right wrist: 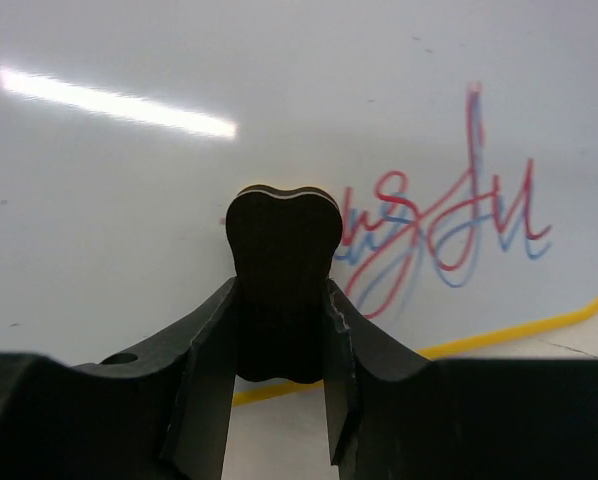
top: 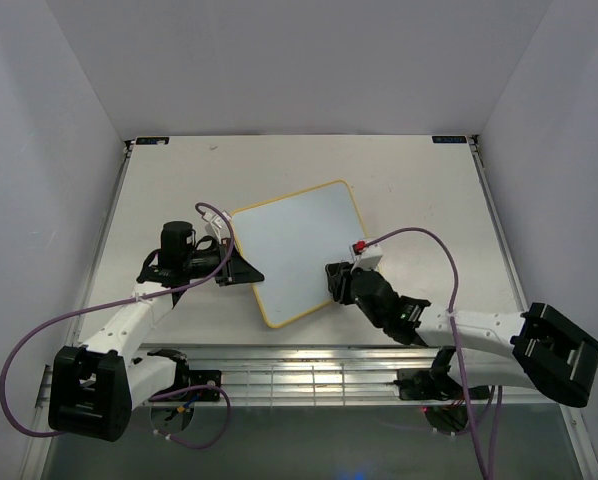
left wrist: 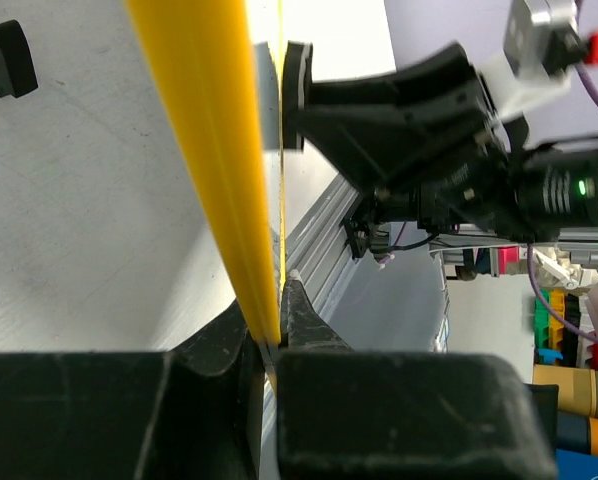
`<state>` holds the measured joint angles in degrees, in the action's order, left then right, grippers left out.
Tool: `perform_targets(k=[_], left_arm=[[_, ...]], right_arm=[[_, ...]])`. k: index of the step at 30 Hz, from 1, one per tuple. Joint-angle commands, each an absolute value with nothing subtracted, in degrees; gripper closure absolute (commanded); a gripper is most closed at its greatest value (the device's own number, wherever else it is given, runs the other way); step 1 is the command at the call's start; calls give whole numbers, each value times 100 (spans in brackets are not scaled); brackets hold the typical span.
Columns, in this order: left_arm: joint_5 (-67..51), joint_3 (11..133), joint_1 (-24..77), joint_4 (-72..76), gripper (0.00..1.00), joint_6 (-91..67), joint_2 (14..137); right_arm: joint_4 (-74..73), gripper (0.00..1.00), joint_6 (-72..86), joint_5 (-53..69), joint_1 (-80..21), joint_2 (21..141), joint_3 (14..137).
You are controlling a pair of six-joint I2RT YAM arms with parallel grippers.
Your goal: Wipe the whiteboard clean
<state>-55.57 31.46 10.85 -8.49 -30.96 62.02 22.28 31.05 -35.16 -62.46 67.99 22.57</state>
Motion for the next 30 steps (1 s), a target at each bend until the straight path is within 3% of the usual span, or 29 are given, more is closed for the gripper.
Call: perform_targets(k=[1, 8, 14, 17, 26, 30], left_arm=[[-6284, 3234, 1134, -712, 100, -3059, 5968], [-6319, 3217, 1143, -765, 100, -3024, 5950], [-6355, 3226, 1160, -756, 100, -2997, 5985], [-6355, 3225, 1178, -747, 100, -2988, 6020], [-6390, 3208, 1187, -686, 100, -2997, 6047], [-6398, 3217, 1187, -668, 100, -3006, 6047]], right_arm=[[1284, 92, 2822, -2656, -5451, 6671, 2057], [809, 92, 2189, -687, -3369, 6592, 2056], [738, 92, 1627, 5, -2979, 6705, 2495], [1229, 92, 1652, 658, -3381, 6741, 2584], [1942, 92, 2109, 18, -5491, 7030, 3180], [1811, 92, 2031, -359, -5616, 7295, 3462]])
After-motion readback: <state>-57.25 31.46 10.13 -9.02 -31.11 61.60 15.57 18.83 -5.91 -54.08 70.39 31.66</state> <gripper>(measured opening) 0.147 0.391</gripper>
